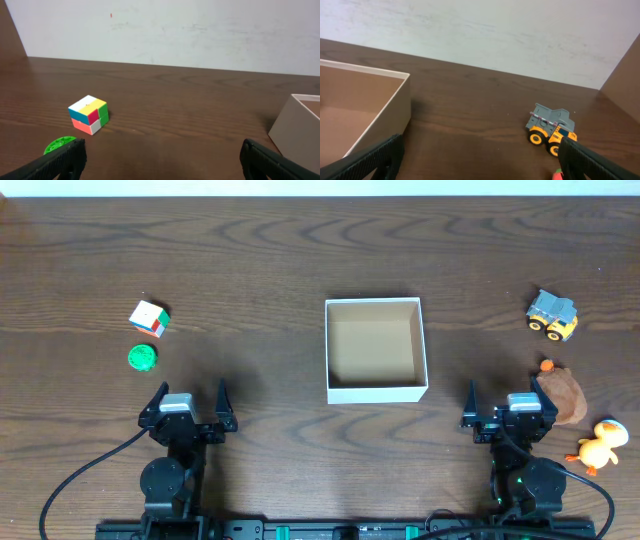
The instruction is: Pack container
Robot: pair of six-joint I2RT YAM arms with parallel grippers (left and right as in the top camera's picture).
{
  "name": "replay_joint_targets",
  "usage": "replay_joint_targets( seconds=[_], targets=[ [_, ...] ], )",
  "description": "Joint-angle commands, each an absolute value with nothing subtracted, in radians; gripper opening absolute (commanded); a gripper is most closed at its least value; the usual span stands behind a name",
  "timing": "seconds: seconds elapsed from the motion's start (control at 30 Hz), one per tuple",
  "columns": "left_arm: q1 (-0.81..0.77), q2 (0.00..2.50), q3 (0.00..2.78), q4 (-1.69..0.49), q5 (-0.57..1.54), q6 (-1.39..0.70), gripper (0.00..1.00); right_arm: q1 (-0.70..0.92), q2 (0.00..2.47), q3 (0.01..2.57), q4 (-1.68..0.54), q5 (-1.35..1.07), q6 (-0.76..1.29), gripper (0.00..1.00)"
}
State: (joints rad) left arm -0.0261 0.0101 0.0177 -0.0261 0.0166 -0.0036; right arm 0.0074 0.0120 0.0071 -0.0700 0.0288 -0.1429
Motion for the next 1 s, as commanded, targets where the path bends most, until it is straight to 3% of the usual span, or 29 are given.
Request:
replay_joint_targets(
  seconds=[0.0,0.6,0.83,0.97],
  targets=[
    [-0.023,0.004,0.004,-0.072,-0.007,-0.009,0.98,0.005,0.013,0.006,-0.075,0.025,-0.151,0.99],
    [-0.023,0.004,0.004,-0.068,-0.007,-0.009,0.98,0.005,0.013,0.006,-0.075,0.009,-0.150,0.99],
    [-0.023,0.004,0.004,-0.070,-0.008,-0.010,0.98,0.005,0.014,0.006,-0.075,0.003,0.072,0.99],
    [-0.023,0.004,0.004,-0.067,-0.007,-0.060,0.98,0.005,0.031,0.010,-0.079,-0.024,0.101,0.99]
  ],
)
